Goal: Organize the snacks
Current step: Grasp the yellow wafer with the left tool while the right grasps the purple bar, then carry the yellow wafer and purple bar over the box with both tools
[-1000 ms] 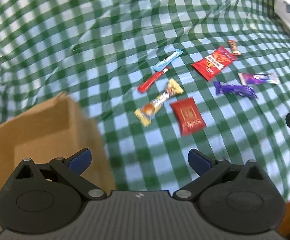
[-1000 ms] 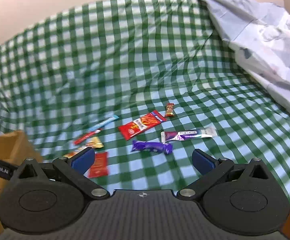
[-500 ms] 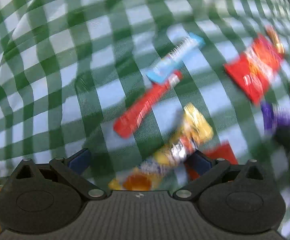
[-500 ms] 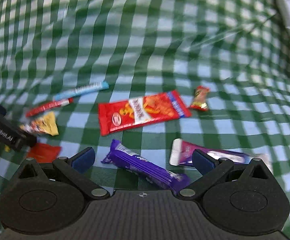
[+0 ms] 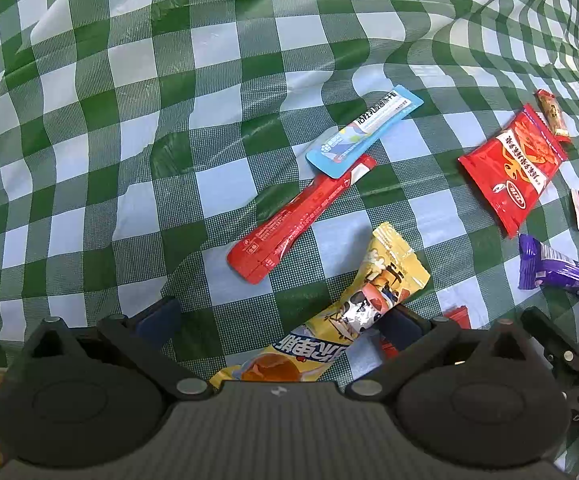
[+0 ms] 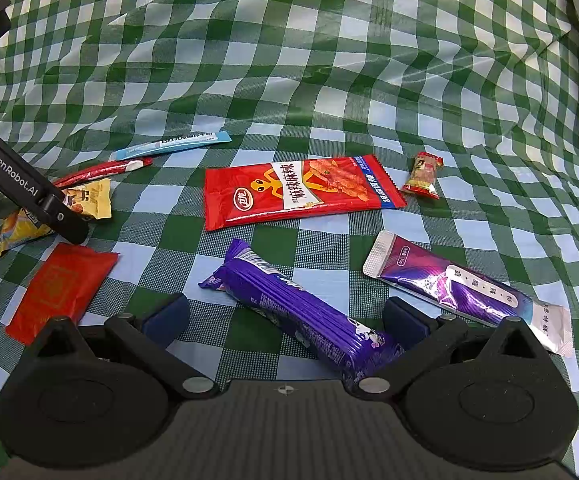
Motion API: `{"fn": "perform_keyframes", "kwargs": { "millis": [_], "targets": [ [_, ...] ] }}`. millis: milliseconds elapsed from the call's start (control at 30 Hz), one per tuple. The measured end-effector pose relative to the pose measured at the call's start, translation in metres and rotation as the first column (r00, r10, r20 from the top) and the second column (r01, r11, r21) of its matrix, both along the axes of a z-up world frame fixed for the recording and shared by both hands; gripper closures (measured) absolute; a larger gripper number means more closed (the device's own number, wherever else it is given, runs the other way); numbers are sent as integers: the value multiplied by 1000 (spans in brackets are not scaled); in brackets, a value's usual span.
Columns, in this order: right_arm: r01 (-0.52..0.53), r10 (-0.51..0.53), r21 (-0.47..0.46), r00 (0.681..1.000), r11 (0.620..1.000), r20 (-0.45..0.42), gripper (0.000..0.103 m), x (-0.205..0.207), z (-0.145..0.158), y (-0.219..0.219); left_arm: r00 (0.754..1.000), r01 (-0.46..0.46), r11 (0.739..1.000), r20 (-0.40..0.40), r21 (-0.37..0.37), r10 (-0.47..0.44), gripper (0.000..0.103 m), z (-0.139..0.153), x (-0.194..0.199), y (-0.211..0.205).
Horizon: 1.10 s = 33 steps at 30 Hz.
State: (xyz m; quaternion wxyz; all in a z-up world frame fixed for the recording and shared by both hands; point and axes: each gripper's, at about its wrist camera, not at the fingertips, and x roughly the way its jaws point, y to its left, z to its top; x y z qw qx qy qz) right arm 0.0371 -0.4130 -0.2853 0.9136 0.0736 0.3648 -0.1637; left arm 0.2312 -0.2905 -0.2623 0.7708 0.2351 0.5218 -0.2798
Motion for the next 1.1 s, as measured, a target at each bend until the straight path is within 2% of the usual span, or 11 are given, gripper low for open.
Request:
{"fn": "perform_keyframes", "kwargs": {
  "millis": [100, 167, 200, 233, 267, 300, 333, 367, 667, 833, 1100],
  "targets": [
    [3, -3, -1, 1000, 1000, 2, 1, -6, 2, 2, 1000, -6, 1000, -2, 10, 6, 0, 1, 0, -1],
    [3, -3, 0, 1000, 1000, -1, 5, -6, 2, 2, 1000, -1, 1000, -6, 15, 1, 11, 6, -3, -1],
    [8, -8, -2, 1000, 1000, -4, 11, -6, 3, 3, 1000, 16, 1000, -12, -5, -16, 33, 12, -7, -1],
    [17, -17, -9, 1000, 1000, 5, 32, -9, 6, 4, 1000, 31, 999, -5, -11, -31, 68, 18, -11, -2],
    [25, -25, -13, 1000, 1000, 11, 54, -11, 8, 4, 999, 47, 999, -5, -5, -47, 79, 24, -14, -2],
    [30, -30, -7, 1000, 1000, 6, 64, -11, 11, 4, 999, 47, 999, -21, -12, -48, 81, 27, -15, -1],
    [42, -42, -7, 999, 999, -2, 84, -11, 14, 3, 999, 34, 999, -39, -33, -35, 82, 32, -16, 3],
    [53, -53, 4, 999, 999, -12, 87, -12, 15, 2, 999, 23, 999, -43, -44, -25, 82, 38, -18, 7],
    [154, -160, 119, 986, 981, 40, 87, -42, 62, 24, 1000, 15, 985, -17, -171, -18, 83, 120, -61, 63],
    [118, -135, 149, 985, 982, 107, 87, -75, 104, 66, 1000, 11, 976, -5, -217, -13, 83, 156, -107, 111],
    [75, -116, 188, 969, 979, 218, 87, -140, 168, 149, 997, -19, 974, 67, -224, 35, 83, 201, -182, 213]
  ]
}}
